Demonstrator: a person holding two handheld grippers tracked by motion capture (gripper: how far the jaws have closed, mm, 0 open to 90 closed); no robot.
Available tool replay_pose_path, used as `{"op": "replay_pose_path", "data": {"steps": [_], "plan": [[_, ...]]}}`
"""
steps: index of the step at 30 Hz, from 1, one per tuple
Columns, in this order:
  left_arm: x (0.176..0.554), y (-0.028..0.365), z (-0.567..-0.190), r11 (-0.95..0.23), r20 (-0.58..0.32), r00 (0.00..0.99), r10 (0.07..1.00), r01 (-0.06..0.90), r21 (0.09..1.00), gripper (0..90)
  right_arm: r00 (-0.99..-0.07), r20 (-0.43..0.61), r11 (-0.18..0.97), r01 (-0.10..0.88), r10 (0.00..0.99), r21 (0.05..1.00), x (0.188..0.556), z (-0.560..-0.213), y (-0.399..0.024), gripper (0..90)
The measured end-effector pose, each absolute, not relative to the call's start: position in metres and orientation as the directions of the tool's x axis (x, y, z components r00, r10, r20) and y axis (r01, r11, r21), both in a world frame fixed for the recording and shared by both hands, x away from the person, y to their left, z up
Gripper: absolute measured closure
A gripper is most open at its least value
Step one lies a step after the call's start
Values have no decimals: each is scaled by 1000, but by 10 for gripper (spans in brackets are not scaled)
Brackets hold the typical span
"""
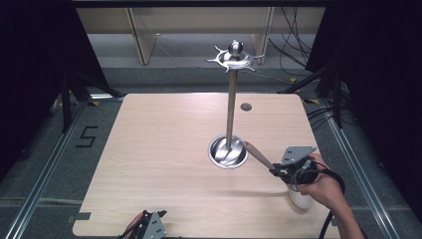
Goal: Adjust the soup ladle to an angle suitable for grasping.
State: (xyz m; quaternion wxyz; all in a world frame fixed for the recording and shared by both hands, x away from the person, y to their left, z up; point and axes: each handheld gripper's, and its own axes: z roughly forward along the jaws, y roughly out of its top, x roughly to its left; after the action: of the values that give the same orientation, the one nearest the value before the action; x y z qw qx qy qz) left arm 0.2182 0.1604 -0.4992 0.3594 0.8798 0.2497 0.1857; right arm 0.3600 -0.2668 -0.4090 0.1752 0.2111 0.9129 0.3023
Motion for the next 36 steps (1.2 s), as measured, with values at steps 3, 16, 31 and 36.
{"op": "replay_pose_path", "data": {"steps": [3, 16, 31, 36], "plan": [[218, 160, -499, -615, 151, 800, 580, 309, 725, 156, -830, -178, 697, 304, 528, 649, 356, -407, -273, 781], [217, 160, -498, -611, 149, 801, 580, 307, 729, 156, -807, -119, 612, 333, 579, 718, 349, -400, -283, 781], [217, 160, -498, -613, 148, 802, 578, 307, 728, 156, -781, -69, 455, 287, 620, 843, 358, -385, -282, 781], [217, 160, -499, -616, 149, 803, 577, 308, 725, 156, -785, -52, 406, 261, 618, 876, 356, -376, -277, 781]]}}
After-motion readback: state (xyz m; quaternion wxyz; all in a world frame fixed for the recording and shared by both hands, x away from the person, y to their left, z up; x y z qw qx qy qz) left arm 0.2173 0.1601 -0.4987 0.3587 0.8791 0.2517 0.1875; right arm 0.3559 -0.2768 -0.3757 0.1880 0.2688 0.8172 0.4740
